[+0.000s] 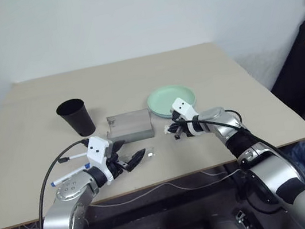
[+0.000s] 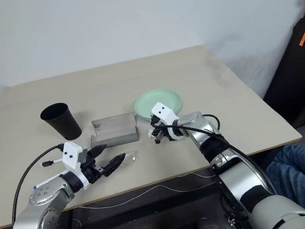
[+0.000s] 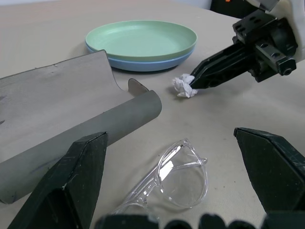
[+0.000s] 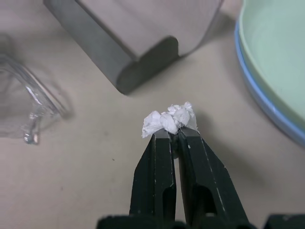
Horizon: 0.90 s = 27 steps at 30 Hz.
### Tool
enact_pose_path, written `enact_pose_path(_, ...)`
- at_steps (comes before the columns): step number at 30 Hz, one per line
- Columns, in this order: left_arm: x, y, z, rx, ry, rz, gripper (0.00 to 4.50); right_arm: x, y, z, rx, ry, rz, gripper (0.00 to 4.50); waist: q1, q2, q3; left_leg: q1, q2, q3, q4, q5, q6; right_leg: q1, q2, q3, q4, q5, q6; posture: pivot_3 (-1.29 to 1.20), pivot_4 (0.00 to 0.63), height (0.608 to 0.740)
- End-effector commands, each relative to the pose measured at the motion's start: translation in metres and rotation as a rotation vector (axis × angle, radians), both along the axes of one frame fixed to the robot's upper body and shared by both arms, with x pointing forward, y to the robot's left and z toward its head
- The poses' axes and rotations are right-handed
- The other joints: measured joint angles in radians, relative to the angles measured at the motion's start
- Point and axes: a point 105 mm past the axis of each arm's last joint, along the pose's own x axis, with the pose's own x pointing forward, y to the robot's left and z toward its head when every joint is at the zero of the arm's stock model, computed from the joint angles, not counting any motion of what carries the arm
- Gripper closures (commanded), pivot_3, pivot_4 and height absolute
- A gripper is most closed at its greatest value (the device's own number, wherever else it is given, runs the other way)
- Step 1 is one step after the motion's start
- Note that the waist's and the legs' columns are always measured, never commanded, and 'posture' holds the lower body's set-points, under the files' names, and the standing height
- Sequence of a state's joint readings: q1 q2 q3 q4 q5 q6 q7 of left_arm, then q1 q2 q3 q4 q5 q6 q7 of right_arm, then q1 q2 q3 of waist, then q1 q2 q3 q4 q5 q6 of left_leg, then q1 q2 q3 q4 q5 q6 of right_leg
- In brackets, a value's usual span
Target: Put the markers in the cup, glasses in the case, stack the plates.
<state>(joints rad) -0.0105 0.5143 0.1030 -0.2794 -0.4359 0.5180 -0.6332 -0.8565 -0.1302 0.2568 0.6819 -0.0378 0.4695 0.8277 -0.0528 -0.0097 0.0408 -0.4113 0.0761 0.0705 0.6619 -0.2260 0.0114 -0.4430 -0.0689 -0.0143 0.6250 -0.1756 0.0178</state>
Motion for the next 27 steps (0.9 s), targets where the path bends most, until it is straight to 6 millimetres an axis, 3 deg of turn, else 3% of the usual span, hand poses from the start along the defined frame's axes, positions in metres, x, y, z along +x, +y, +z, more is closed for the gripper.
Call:
enact_pose_path(1, 0.002, 0.000, 0.014, 0.006, -0.059, -0.004, 0.00, 0.003, 0.007, 0.043, 0.077, -0.125, 0.065, 4.47, 0.000, 0.000, 0.000, 0.000, 0.000, 0.000, 0.000, 0.000, 0.000, 0.000, 0.000, 0.000, 0.000, 0.000, 0.000, 0.00, 0.000, 0.740)
enact_pose_path(4, 0.002, 0.001, 0.014, 0.007, -0.058, -0.005, 0.00, 0.018, 0.002, 0.068, 0.102, -0.199, 0.000, 4.47, -0.001, 0.000, 0.000, 0.000, 0.000, 0.000, 0.000, 0.000, 0.000, 0.000, 0.000, 0.000, 0.000, 0.000, 0.000, 0.00, 0.000, 0.740)
enact_pose_path(7, 0.003, 0.000, 0.014, 0.007, -0.058, -0.006, 0.00, 0.043, -0.012, 0.079, 0.090, -0.237, -0.144, 4.47, -0.002, 0.000, 0.000, 0.000, 0.000, 0.000, 0.000, 0.000, 0.000, -0.001, 0.000, 0.000, 0.001, 0.001, -0.001, 0.00, 0.000, 0.740)
enact_pose_path(14, 0.006, 0.001, 0.016, 0.011, -0.060, -0.001, 0.00, 0.063, -0.023, 0.068, 0.011, -0.267, -0.236, 4.47, -0.001, 0.000, 0.000, 0.000, 0.001, 0.000, -0.001, 0.000, 0.000, -0.001, 0.001, 0.000, -0.001, 0.001, -0.002, 0.00, 0.000, 0.740)
enact_pose_path(17, 0.007, 0.002, 0.017, 0.019, -0.060, 0.004, 0.00, 0.066, -0.025, 0.065, -0.002, -0.268, -0.258, 3.74, -0.002, 0.000, 0.000, -0.001, 0.001, 0.001, -0.001, 0.000, 0.000, -0.001, 0.001, 0.000, -0.001, 0.001, -0.002, 0.00, 0.000, 0.740)
enact_pose_path(23, 0.007, 0.004, 0.017, 0.025, -0.057, 0.009, 0.00, 0.071, -0.028, 0.069, 0.012, -0.287, -0.290, 1.69, -0.003, 0.000, 0.000, 0.000, 0.001, 0.000, -0.001, 0.001, 0.002, -0.001, 0.001, 0.000, -0.001, 0.001, -0.001, 0.00, 0.000, 0.740)
enact_pose_path(25, 0.006, 0.004, 0.017, 0.028, -0.055, 0.010, 0.00, 0.072, -0.030, 0.072, 0.024, -0.296, -0.301, 1.21, -0.003, 0.000, 0.000, 0.000, 0.001, 0.000, -0.001, 0.001, 0.002, -0.001, 0.001, 0.000, -0.001, 0.001, -0.002, 0.00, 0.000, 0.740)
enact_pose_path(27, 0.006, 0.005, 0.017, 0.036, -0.052, 0.007, 0.00, 0.071, -0.030, 0.073, 0.044, -0.294, -0.287, 1.21, -0.003, 0.000, 0.000, 0.000, 0.001, 0.000, -0.001, 0.001, 0.002, -0.001, 0.001, 0.000, -0.001, 0.001, -0.002, 0.00, 0.000, 0.740)
